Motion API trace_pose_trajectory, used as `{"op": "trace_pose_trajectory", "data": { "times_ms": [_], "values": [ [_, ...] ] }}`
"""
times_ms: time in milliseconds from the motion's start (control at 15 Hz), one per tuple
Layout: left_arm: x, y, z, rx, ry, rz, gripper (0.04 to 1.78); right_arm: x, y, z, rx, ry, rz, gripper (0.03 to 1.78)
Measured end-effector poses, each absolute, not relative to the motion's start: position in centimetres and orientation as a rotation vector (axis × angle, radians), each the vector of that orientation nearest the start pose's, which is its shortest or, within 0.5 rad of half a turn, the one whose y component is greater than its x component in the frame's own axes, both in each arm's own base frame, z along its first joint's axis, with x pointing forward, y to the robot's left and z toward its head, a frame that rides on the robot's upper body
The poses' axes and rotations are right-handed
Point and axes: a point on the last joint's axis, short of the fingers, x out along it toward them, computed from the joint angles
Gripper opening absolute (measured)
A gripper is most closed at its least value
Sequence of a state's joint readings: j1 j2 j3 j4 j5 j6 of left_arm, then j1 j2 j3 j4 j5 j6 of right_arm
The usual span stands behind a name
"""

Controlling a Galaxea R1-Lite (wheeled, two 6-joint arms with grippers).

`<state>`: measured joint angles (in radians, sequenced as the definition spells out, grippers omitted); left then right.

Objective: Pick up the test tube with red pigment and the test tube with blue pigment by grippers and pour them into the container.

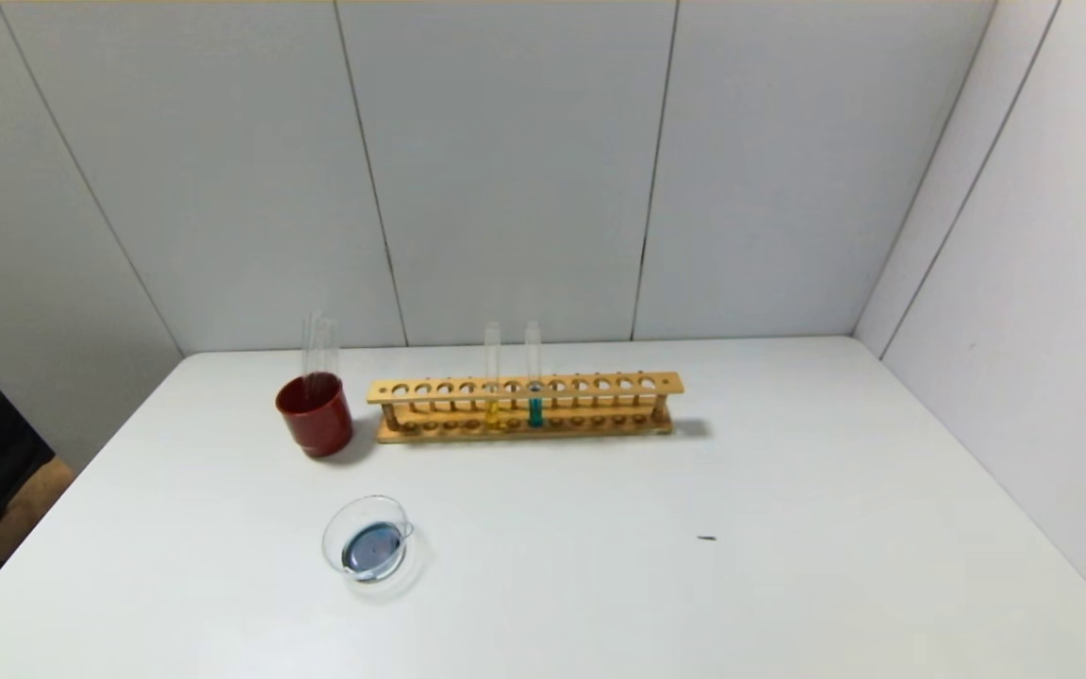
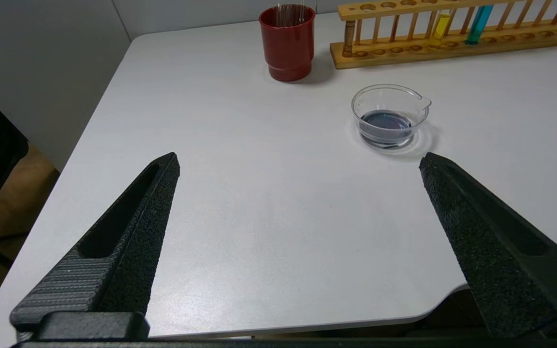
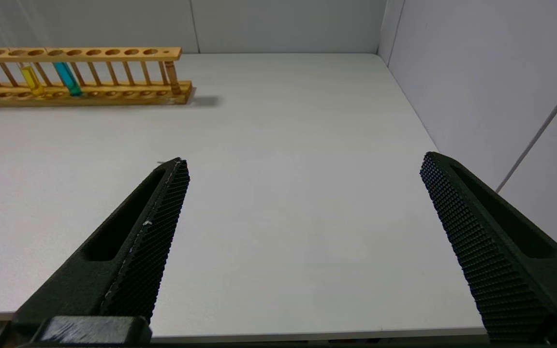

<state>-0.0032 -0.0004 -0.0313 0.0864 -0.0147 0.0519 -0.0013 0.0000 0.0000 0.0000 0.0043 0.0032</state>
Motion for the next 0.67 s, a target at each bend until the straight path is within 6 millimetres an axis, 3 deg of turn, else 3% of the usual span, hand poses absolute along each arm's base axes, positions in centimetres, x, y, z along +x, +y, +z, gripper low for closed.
{"op": "trace_pose_trajectory", "data": {
  "times_ms": [667],
  "values": [
    [-2.58,-0.02,7.52,0.047,0.057,-0.018,1.75,-2.28,0.01,7.55,0.005,0.0,0.003,1.75]
  ]
}}
